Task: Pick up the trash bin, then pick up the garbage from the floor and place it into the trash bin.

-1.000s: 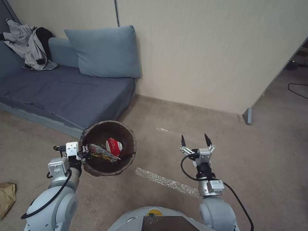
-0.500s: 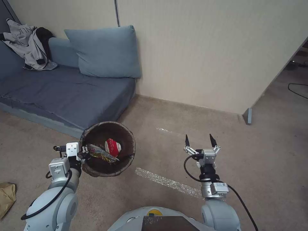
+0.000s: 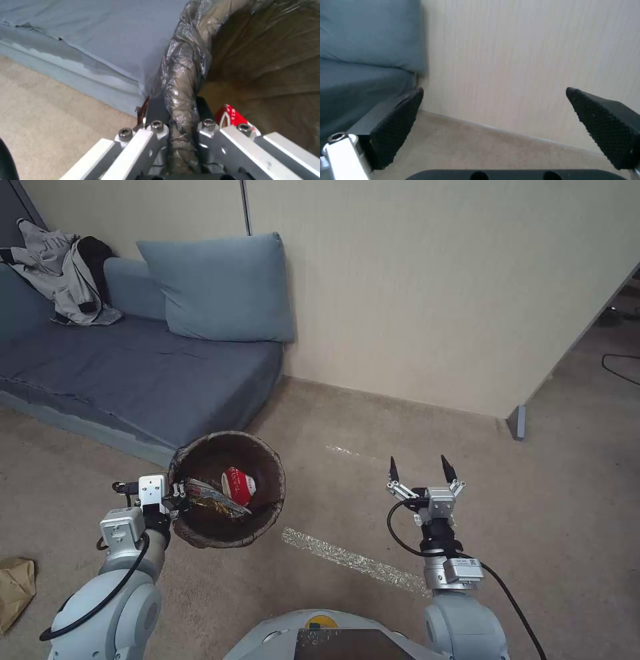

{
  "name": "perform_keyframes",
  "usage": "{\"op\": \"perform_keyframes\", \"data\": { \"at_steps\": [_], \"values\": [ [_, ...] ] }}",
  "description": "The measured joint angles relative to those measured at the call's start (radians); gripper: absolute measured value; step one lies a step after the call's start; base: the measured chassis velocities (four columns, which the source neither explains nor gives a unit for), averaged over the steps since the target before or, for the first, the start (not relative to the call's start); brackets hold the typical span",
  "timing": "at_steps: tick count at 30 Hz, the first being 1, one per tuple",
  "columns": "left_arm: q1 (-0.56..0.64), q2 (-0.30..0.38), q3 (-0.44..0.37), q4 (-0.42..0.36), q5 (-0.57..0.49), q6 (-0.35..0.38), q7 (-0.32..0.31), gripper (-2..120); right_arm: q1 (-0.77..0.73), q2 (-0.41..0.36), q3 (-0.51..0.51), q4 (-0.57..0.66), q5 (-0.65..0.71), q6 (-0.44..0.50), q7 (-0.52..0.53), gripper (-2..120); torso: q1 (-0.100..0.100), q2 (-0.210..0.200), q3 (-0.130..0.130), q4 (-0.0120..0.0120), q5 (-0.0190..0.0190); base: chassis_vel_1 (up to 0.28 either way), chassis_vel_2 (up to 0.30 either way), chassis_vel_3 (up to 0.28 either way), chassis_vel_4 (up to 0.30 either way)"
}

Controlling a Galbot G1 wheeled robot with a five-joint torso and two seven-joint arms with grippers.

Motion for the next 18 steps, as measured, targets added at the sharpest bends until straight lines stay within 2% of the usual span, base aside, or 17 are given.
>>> {"op": "perform_keyframes", "data": {
  "at_steps": [18],
  "values": [
    [0.013, -0.003, 0.002, -0.012, 0.0, 0.002, 0.002, 3, 0.005, -0.006, -0.015, -0.004, 0.004, -0.01, -0.001, 100, 0.0, 0.0, 0.0, 0.0, 0.0, 0.0, 0.0, 0.0, 0.0]
  ]
}}
